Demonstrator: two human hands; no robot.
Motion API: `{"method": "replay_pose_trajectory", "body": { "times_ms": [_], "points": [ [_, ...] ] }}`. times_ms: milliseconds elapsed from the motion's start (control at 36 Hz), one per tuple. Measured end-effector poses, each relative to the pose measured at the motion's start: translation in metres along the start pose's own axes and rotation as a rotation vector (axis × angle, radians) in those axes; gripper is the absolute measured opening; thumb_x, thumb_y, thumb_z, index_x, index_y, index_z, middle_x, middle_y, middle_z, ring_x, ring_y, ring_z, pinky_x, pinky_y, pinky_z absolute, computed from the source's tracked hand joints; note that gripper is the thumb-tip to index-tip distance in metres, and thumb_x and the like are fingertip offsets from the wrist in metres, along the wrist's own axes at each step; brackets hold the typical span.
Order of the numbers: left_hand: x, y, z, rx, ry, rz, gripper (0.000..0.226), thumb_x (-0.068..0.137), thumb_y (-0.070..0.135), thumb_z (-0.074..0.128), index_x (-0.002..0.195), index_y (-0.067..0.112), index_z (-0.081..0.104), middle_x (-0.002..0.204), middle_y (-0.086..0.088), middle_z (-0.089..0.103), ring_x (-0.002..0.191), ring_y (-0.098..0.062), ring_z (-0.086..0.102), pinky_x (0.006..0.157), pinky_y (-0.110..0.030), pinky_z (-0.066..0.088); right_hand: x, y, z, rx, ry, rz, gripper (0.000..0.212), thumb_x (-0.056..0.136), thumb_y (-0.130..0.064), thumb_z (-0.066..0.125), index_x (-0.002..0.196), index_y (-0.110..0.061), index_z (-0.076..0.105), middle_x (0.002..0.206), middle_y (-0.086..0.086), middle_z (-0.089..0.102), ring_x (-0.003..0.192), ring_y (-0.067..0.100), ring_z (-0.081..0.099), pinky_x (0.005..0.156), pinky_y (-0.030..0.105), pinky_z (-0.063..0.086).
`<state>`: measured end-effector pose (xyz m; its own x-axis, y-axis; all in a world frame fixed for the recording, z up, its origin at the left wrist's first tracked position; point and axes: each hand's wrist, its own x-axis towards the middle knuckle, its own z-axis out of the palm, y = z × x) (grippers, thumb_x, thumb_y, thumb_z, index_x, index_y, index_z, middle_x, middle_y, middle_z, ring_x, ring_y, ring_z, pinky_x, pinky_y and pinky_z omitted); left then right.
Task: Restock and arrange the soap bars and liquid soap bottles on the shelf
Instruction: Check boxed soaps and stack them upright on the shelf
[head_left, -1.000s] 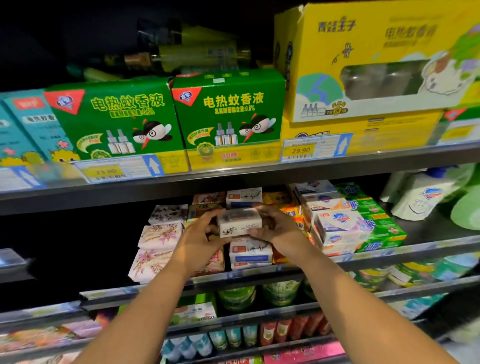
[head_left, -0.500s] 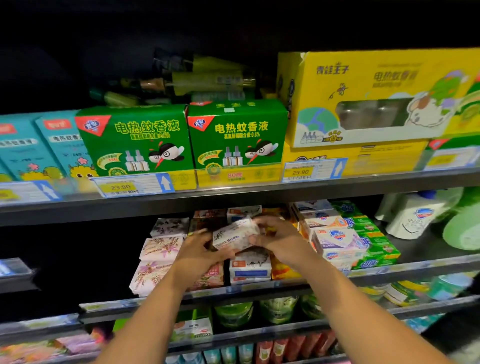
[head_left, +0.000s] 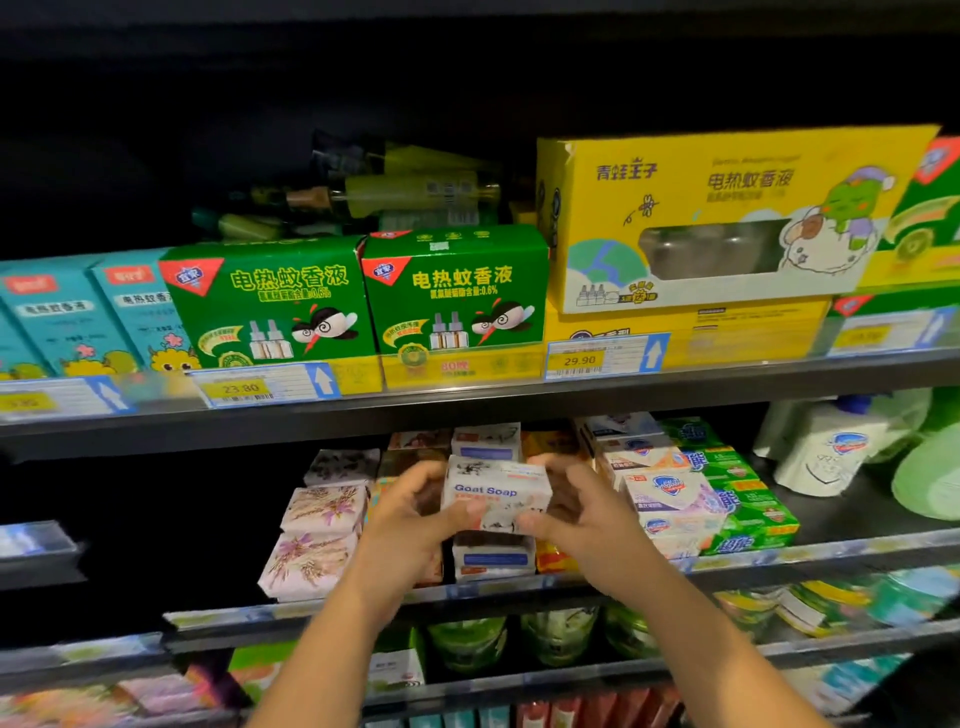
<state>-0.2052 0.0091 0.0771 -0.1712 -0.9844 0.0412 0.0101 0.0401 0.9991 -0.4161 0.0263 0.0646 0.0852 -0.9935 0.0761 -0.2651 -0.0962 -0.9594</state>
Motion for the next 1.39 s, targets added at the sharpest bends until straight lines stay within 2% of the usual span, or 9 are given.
{"method": "replay_pose_trajectory", "body": {
  "times_ms": [167,278,472,639,778,889,1028,1250,1389],
  "points": [
    [-0.023,-0.005,0.024,0.027,0.034,0.084,0.046,0.07,-0.006,0.082,0.106,0.016,0.065,0.098,-0.001,0.076,0.089,-0.018,0.073,0.07,-0.027,0.058,-0.024,0.01,0.009,0.003,-0.056,0.011,0.074,0.071,-0.022,0.09,0.129,-0.04,0.046,0.116,-0.016,0.064,0.106,-0.003,0.063,0.083,0.021,0.055],
    [-0.03,-0.01,0.035,0.136,-0.032,0.083,0.062,0.06,0.004,0.093,0.107,0.033,0.066,0.106,-0.001,0.073,0.1,-0.022,0.07,0.079,-0.04,0.06,-0.034,0.026,0.016,0.171,-0.117,0.105,0.082,0.068,0.003,0.087,0.129,-0.034,0.047,0.123,-0.004,0.065,0.112,0.015,0.066,0.09,0.042,0.058],
    [-0.037,-0.011,0.035,0.373,-0.024,0.094,0.065,0.061,0.028,0.092,0.113,0.043,0.056,0.111,0.017,0.063,0.104,0.007,0.057,0.077,-0.01,0.048,-0.05,0.026,-0.025,-0.035,0.012,0.079,0.083,0.064,-0.036,0.093,0.127,-0.057,0.043,0.11,-0.017,0.067,0.109,0.001,0.061,0.092,0.027,0.051],
    [-0.037,-0.028,0.057,0.553,-0.181,0.014,0.07,0.064,0.042,0.091,0.113,0.057,0.043,0.121,0.019,0.056,0.108,0.0,0.058,0.09,-0.028,0.054,-0.064,0.002,-0.042,-0.004,0.1,-0.081,0.086,0.068,-0.013,0.091,0.135,-0.036,0.042,0.101,-0.008,0.072,0.106,0.008,0.065,0.094,0.025,0.046],
    [-0.039,-0.038,0.072,0.603,-0.158,0.077,0.071,0.055,0.045,0.075,0.111,0.07,0.04,0.116,0.009,0.061,0.106,-0.01,0.06,0.088,-0.035,0.053,-0.07,-0.006,-0.028,-0.155,-0.002,-0.136,0.084,0.07,-0.02,0.089,0.13,-0.052,0.04,0.105,-0.02,0.066,0.111,0.0,0.058,0.09,0.011,0.041],
    [-0.044,-0.035,0.064,0.498,-0.07,0.051,0.072,0.065,0.015,0.091,0.112,0.05,0.049,0.111,0.008,0.063,0.096,0.0,0.062,0.079,-0.021,0.053,-0.076,-0.003,-0.042,-0.2,0.041,-0.133,0.079,0.071,-0.021,0.089,0.128,-0.054,0.044,0.108,-0.022,0.066,0.112,-0.003,0.056,0.09,0.007,0.038],
    [-0.05,-0.017,0.06,0.12,-0.06,-0.051,0.07,0.06,0.01,0.088,0.119,0.026,0.053,0.109,-0.004,0.074,0.1,-0.023,0.071,0.075,-0.036,0.06,-0.079,0.003,-0.055,0.069,0.095,-0.014,0.066,0.077,-0.016,0.084,0.13,-0.038,0.053,0.107,-0.006,0.074,0.104,0.015,0.067,0.092,0.04,0.053],
    [-0.053,-0.012,0.068,-0.045,0.005,-0.513,0.036,0.086,0.043,0.069,0.11,0.016,0.065,0.08,-0.009,0.074,0.055,-0.023,0.059,0.052,-0.029,0.037,-0.078,0.008,-0.034,0.206,0.025,0.365,0.011,0.09,-0.046,0.067,0.091,-0.037,0.073,0.075,-0.022,0.072,0.084,0.002,0.067,0.077,0.02,0.046],
    [-0.063,-0.025,0.065,-0.078,-0.035,-0.707,0.032,0.098,0.039,0.056,0.099,0.011,0.069,0.055,-0.005,0.06,0.042,-0.016,0.052,0.046,-0.023,0.033,-0.079,0.025,-0.019,0.167,0.029,0.468,0.03,0.093,-0.05,0.06,0.081,-0.025,0.073,0.067,-0.012,0.072,0.074,0.014,0.067,0.07,0.032,0.049]
  ]
}}
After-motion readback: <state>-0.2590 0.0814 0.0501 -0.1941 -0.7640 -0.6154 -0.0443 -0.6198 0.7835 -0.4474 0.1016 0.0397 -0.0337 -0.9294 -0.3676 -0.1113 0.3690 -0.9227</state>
